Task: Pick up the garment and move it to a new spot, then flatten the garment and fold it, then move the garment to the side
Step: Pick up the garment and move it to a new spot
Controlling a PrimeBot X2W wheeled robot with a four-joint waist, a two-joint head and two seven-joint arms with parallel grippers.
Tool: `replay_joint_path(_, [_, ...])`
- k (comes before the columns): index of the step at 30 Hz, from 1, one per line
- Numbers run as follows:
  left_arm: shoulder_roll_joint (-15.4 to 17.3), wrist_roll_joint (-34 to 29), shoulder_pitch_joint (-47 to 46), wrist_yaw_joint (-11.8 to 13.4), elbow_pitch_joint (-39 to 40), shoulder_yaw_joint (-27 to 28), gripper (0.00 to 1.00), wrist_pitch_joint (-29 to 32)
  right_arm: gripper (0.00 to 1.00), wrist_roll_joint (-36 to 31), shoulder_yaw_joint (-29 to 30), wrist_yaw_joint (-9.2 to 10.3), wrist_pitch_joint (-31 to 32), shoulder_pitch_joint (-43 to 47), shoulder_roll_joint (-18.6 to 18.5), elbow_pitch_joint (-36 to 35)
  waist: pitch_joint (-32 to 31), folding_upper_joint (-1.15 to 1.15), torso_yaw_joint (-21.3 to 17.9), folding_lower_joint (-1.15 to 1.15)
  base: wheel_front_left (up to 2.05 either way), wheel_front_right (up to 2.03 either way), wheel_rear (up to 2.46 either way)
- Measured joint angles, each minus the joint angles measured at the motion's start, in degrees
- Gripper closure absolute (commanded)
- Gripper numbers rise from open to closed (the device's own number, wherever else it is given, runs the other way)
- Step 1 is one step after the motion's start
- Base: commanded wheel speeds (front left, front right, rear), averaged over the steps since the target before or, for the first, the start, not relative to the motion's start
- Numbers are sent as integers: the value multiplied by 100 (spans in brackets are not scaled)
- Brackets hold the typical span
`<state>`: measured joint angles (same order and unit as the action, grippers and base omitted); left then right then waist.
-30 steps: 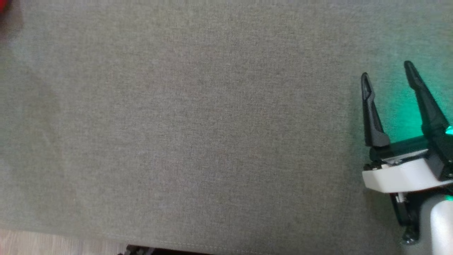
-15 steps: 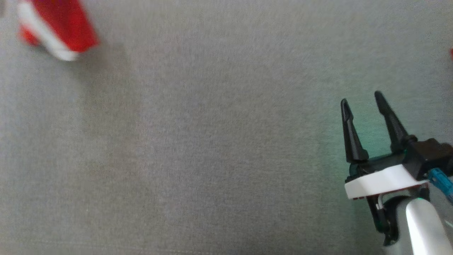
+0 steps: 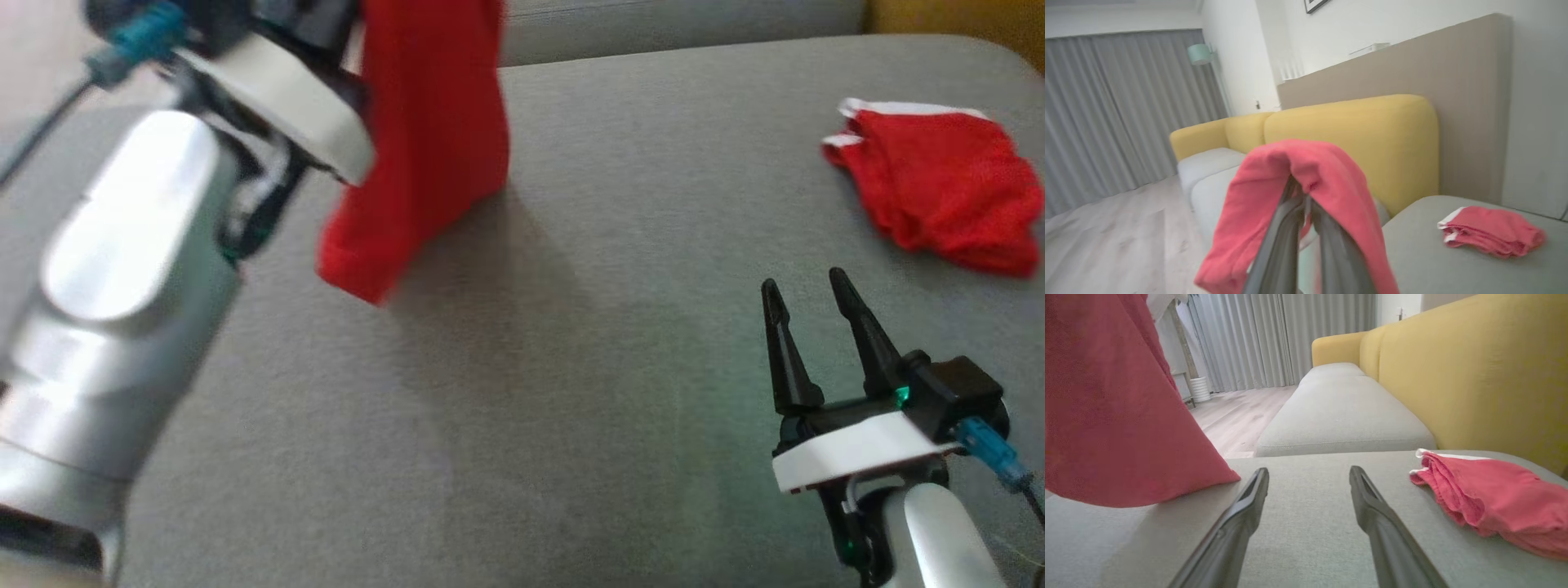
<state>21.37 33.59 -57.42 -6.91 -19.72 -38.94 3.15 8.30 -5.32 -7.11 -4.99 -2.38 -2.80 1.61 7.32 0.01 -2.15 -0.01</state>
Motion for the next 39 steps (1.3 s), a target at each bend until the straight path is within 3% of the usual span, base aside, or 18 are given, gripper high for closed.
replay_joint_path(3, [-220, 77, 188, 122, 243, -40, 100, -41, 0, 31, 12, 0, -60, -4, 0, 112, 9, 0, -210, 0, 0, 0, 0])
replay_joint_path(8, [-264, 168, 906, 407, 258, -69, 100, -406, 0, 79, 56, 0, -143, -26, 0, 243, 206, 0, -356, 2, 0, 0, 0])
replay_joint_path(15, [-278, 311, 2212, 814, -713, -33, 100, -1159, 0, 80, 53, 0, -233, -76, 1, 375, 519, 0, -367, 2, 0, 0, 0])
replay_joint_path(20, [-346, 235, 2507, 893, -1450, -58, 98, -1429, 0, 78, 21, 0, -234, -231, 1, 442, 676, 0, -311, 2, 0, 0, 0])
replay_joint_path(21, [-390, 235, 2525, 893, -1552, -58, 75, -1486, 0, 78, 21, 0, -234, -260, 1, 450, 688, 0, -287, 2, 0, 0, 0])
replay_joint_path(22, [-428, 229, 2530, 893, -1619, -63, 60, -1535, 0, 76, 24, 0, -233, -286, 1, 466, 695, 0, -259, 2, 0, 0, 0])
replay_joint_path(23, [-465, 213, 2530, 893, -1680, -64, 15, -1574, 0, 69, 24, 0, -233, -300, 1, 478, 696, 0, -231, 2, 0, 0, 0])
replay_joint_path(24, [-497, 215, 2530, 893, -1729, -55, 0, -1606, 0, 69, 26, 0, -233, -304, 1, 499, 689, 0, -201, 2, 0, 0, 0])
replay_joint_path(31, [-581, 180, 2709, 891, -1701, 63, 0, -1742, 0, 66, 169, 0, -231, -300, 2, 677, 432, 0, -3, 1, 0, 0, 0])
replay_joint_path(39, [-591, 230, 3700, 1094, -808, 613, 0, -1749, 0, -62, 509, 0, -232, -193, 2, 840, -114, 0, 277, 0, 0, 0, 0])
